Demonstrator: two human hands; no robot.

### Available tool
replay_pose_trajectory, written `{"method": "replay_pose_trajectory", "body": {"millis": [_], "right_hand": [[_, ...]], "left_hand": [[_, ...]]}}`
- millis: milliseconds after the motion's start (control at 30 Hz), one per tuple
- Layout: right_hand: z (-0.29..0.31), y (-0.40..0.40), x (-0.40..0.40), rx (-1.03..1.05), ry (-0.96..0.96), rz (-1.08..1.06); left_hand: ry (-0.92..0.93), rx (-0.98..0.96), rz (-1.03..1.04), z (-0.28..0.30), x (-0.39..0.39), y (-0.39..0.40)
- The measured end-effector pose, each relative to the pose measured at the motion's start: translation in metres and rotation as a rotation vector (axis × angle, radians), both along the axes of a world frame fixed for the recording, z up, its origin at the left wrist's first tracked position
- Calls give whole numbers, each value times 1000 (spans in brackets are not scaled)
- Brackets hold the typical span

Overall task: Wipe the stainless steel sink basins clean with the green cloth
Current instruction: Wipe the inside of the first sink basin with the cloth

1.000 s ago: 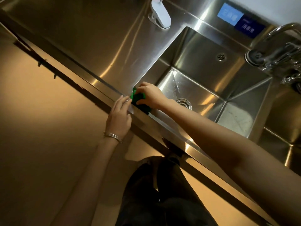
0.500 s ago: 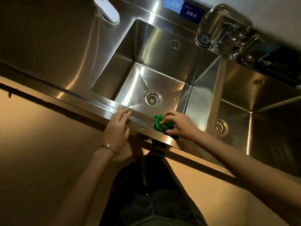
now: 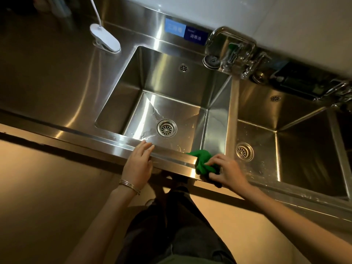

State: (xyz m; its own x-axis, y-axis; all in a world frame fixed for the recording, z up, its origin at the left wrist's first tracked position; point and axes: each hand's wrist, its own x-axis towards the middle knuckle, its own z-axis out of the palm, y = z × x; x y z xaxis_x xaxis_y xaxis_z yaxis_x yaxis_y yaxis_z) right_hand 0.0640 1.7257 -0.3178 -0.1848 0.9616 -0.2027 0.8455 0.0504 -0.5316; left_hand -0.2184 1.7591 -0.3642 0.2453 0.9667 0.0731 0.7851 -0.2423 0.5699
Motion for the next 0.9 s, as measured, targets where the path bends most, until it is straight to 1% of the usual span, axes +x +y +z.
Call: {"method": "replay_pose_trajectory", "body": {"millis": [100,233,300,367,433,500,567,700,900], "right_hand": [[-12,-6,-40,90,65,55],[-30,4,-106,145,84,-26],[-36,12,-143,189,80,1],[-38,21,-171,224,67,40],[-38,31,-182,211,49,60],[-38,36,-180,183,26,63],[-38,38,-170,161,12,55],[-34,35,-137,89,35,-70],[-27,17,-75,-7,-69,-192]], "left_hand": [[2,0,-11,0,-3,2],[-1,-10,-42,-3,-9,1],[-1,-20,-37,-9,-14,-1],[-18,-55,-1,-13,-19,-2],[-2,-66,72,-13,-26,-2],[19,-51,103,-10,-31,-2],[37,-23,93,-7,-33,-1],[27,0,46,-6,-26,1],[-21,28,-36,-2,1,0]]}}
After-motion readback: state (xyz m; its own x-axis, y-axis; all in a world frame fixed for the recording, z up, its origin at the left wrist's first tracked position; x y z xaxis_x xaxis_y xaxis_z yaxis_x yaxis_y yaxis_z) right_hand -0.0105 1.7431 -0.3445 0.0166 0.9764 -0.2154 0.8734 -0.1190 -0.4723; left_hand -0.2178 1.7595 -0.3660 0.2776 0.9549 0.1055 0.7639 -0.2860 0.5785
